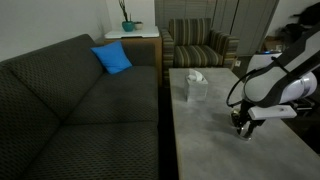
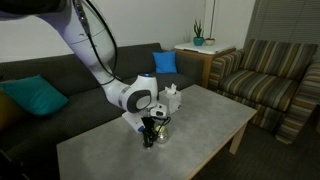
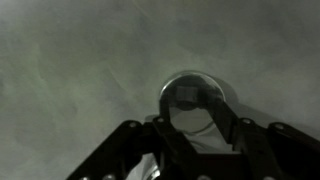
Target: Put the silver lid on the silver bottle
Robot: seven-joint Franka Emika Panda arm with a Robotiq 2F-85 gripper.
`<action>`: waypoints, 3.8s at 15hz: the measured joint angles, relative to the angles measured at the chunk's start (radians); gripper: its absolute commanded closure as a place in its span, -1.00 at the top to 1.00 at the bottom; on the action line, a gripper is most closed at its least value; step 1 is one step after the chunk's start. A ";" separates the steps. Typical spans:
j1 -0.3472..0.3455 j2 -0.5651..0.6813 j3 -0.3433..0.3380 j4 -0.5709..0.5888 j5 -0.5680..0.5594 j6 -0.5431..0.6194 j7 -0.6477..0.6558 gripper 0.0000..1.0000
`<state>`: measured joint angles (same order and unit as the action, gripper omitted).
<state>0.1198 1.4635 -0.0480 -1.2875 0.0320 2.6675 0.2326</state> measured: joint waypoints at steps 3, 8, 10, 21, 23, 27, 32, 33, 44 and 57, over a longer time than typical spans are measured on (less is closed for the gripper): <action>-0.003 0.003 0.001 -0.002 0.000 -0.017 -0.029 0.98; -0.017 0.010 0.024 -0.003 0.000 -0.067 -0.087 1.00; -0.021 0.009 0.029 -0.003 0.000 -0.075 -0.095 1.00; 0.054 0.009 0.003 -0.027 -0.002 0.042 -0.039 1.00; 0.072 0.009 -0.005 -0.032 -0.002 0.058 -0.023 1.00; 0.115 0.006 -0.040 -0.050 -0.002 0.095 0.046 1.00; 0.178 0.003 -0.100 -0.085 -0.001 0.161 0.144 1.00; 0.193 0.002 -0.113 -0.092 -0.001 0.169 0.163 1.00; 0.459 -0.007 -0.309 -0.265 0.006 0.266 0.442 1.00; 0.347 -0.145 -0.248 -0.582 0.011 0.728 0.125 1.00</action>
<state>0.4672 1.3189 -0.2961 -1.8696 0.0435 3.3954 0.3579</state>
